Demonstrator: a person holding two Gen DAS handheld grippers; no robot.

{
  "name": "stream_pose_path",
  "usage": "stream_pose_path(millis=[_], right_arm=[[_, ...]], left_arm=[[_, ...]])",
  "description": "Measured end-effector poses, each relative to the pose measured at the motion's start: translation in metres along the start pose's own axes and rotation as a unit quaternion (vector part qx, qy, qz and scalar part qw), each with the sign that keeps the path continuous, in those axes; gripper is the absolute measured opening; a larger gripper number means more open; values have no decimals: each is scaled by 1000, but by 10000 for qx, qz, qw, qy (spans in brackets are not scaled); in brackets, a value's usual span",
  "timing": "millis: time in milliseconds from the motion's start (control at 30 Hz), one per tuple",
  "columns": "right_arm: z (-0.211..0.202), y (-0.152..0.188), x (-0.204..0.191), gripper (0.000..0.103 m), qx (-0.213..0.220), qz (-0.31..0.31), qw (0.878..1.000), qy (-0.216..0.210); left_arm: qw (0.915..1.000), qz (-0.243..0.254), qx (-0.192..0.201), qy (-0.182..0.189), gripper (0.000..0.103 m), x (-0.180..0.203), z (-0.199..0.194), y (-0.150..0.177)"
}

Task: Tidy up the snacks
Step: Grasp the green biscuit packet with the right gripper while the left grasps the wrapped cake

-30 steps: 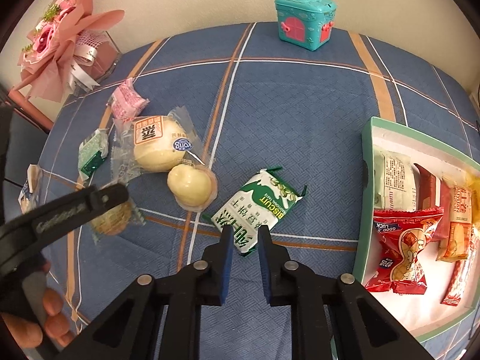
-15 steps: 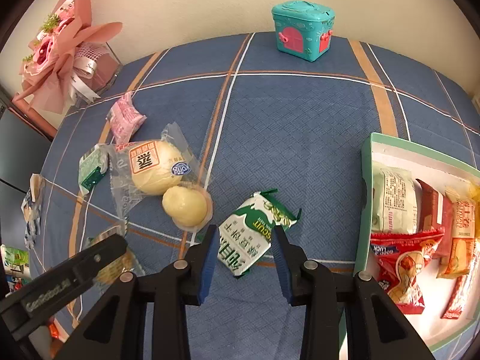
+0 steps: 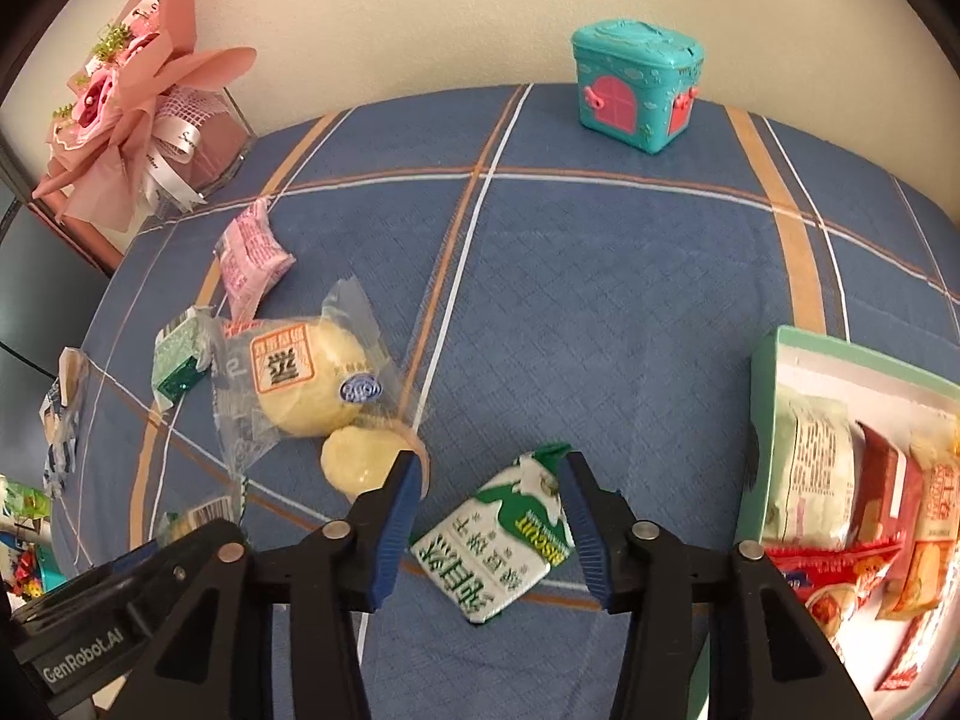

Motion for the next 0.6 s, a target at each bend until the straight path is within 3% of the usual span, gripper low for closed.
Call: stream_pose_path(millis=[600], right_arm=[[-1,28,-5,58,-475,-110,9988,6]], left_arm=[[10000,-11,31,-38,57,0,-3,-2]])
Point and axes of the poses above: each gripper's, at about its wrist camera, not at the fingertips, and z roughly the way its jaws point, x to its right, y to its underside, the point moved 5 cm from there along z, roughly the way its jaws point, and after that the axes turned 5 degrees about -y, right-handed, at the moved point
